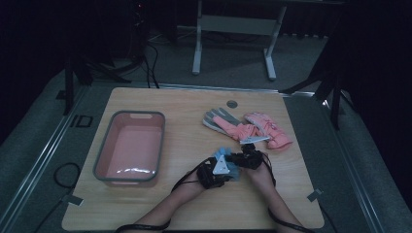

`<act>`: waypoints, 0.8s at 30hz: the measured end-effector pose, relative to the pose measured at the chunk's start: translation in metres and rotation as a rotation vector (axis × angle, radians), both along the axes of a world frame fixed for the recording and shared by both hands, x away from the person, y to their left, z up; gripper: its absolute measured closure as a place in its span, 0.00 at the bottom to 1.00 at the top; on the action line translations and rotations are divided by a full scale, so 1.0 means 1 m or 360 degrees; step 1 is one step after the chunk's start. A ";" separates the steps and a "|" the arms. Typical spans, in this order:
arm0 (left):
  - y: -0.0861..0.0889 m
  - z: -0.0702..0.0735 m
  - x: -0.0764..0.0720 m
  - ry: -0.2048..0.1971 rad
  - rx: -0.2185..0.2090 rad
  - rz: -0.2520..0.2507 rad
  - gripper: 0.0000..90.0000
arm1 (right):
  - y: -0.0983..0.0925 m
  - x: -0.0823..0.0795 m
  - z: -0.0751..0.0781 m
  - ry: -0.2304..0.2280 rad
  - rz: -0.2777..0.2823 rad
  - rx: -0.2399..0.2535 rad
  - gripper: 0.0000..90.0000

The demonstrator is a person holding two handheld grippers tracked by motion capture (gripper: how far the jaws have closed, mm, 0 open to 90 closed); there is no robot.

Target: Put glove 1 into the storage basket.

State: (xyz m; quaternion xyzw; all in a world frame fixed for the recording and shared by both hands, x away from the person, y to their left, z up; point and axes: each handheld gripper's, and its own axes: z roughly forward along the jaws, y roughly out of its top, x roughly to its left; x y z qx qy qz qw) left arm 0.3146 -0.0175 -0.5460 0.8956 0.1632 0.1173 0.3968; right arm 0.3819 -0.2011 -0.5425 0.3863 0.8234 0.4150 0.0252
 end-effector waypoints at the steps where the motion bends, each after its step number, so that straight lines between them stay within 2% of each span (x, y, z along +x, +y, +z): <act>1: 0.000 0.002 0.000 -0.0001 -0.0013 0.0006 0.87 | 0.000 0.000 0.003 -0.0010 -0.0004 0.0001 0.90; 4: 0.001 0.010 -0.001 -0.0028 -0.0009 0.0001 0.87 | 0.001 -0.001 0.011 -0.0034 -0.0008 0.0023 0.91; 6: 0.002 0.016 -0.002 -0.0072 0.0015 -0.0003 0.87 | 0.002 -0.002 0.017 -0.0058 -0.0008 0.0010 0.92; 7: 0.003 0.018 -0.002 -0.0071 0.0024 -0.0015 0.87 | 0.002 -0.003 0.020 -0.0075 -0.0018 0.0016 0.93; 8: 0.004 0.021 -0.003 -0.0089 0.0028 -0.0014 0.87 | 0.003 -0.003 0.022 -0.0063 -0.0004 0.0022 0.93; 15: 0.009 0.036 -0.001 -0.0115 0.0033 0.0004 0.87 | 0.005 -0.001 0.040 -0.0086 -0.0015 0.0082 0.94; 19: 0.013 0.046 0.001 -0.0147 0.0054 0.0008 0.87 | 0.010 0.001 0.052 -0.0118 -0.0014 0.0080 0.94; 24: 0.017 0.051 0.001 -0.0170 0.0054 0.0017 0.87 | 0.013 0.002 0.057 -0.0119 -0.0014 0.0099 0.94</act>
